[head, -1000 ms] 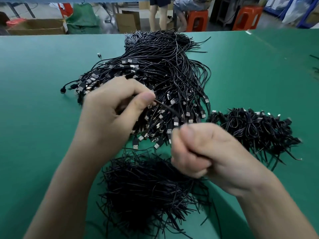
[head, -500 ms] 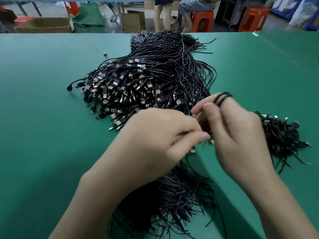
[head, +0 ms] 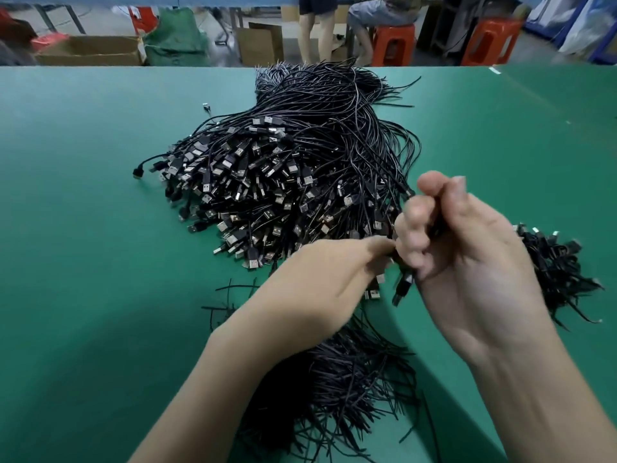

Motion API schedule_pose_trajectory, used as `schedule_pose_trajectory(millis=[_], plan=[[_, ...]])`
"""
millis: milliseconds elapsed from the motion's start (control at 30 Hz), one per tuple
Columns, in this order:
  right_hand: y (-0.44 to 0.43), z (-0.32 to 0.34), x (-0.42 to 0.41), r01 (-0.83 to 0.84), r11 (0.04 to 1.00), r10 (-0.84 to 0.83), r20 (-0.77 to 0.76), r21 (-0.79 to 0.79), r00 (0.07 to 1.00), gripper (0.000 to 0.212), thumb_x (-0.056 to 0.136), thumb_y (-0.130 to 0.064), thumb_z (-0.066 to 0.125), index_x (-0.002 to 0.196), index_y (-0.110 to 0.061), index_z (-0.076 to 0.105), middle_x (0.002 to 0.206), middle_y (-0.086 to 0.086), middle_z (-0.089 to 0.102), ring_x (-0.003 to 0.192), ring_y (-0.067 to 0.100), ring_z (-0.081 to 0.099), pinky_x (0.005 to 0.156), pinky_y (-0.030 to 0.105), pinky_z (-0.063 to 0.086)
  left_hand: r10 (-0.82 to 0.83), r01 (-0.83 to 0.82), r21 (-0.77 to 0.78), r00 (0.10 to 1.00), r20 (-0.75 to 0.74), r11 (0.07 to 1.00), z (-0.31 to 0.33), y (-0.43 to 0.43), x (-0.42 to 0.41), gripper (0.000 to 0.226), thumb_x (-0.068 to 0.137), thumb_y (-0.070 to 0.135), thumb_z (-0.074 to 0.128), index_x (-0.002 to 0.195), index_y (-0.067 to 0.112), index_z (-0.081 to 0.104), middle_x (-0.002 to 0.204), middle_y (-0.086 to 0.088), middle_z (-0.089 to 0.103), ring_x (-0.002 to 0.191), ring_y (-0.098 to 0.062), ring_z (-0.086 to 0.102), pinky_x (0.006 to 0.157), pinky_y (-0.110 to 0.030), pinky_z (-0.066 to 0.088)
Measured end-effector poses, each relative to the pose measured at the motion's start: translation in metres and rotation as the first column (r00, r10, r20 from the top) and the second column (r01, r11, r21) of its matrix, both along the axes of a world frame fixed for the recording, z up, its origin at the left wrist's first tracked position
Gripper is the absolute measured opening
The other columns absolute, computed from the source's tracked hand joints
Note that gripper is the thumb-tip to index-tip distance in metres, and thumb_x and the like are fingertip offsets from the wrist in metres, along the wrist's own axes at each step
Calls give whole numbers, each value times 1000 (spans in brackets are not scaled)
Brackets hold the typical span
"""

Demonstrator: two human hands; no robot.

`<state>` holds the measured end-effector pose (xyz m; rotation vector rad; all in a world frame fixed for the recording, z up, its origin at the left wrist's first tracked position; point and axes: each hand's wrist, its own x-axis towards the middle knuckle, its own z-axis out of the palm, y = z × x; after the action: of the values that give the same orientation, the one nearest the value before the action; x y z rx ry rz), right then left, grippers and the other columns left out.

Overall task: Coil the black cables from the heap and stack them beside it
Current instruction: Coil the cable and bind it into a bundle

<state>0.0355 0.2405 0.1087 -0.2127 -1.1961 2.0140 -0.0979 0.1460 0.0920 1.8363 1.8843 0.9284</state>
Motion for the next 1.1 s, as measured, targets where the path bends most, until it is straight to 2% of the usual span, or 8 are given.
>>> schedule_pose_trajectory(millis=[133,233,333,400,567,767,967,1100], plan=[[4,-9,3,243,742,-470,226,625,853,31,110,-23,38,101,-13,66,88,1,77,83,16,75,74,26,58,-38,37,-11,986,-163,999,11,-1,5,23,106,32,44,84,28,50,74,10,54,73,-11,50,73,-41,45],[6,-17,4,61,476,-680,323,877,659,36,107,-41,38,93,-23,67,72,-10,69,71,7,68,70,32,55,35,-14,106,979,-200,994,22,-10,-7,24,102,39,51,93,29,71,86,14,69,82,-3,61,80,-33,50],[7,-21,3,-178,563,-564,532,807,632,53,103,-57,28,77,-29,65,56,-14,55,54,6,51,59,32,42,143,-92,230,967,-213,969,30,-21,-27,22,96,47,63,88,33,77,81,15,72,80,-6,67,75,-35,52],[2,-20,0,-306,750,-229,664,587,712,59,101,-62,29,76,-26,69,53,-12,44,51,5,40,55,21,33,203,-153,291,968,-149,944,31,-24,-35,19,89,47,73,82,31,78,76,11,70,75,-13,67,69,-36,52],[-2,-13,1,-517,821,340,521,240,783,33,103,-31,42,84,-19,67,60,-10,38,55,7,35,54,15,33,215,-314,290,921,325,904,23,-20,-35,24,72,38,88,84,21,75,78,5,74,73,-11,69,70,-21,54],[-5,-9,-1,-504,831,399,376,238,836,35,105,-23,40,81,-22,66,54,-1,44,52,16,37,58,20,38,-46,-8,96,835,548,995,13,-14,-33,24,96,27,67,117,16,76,117,5,77,112,-13,72,96,-25,56],[-4,-5,1,-513,837,414,393,190,821,34,104,-26,42,103,-9,72,80,13,75,69,22,69,66,27,53,-34,-68,152,810,586,986,15,-12,-28,17,92,27,72,90,11,78,81,-23,72,71,-26,73,69,-19,57],[-7,-3,-3,-446,878,352,399,172,847,34,105,-23,41,105,1,65,96,19,77,84,29,76,69,27,58,37,-147,163,841,539,976,16,-13,-32,7,88,25,77,84,21,81,78,-2,77,71,-8,70,66,-18,54]])
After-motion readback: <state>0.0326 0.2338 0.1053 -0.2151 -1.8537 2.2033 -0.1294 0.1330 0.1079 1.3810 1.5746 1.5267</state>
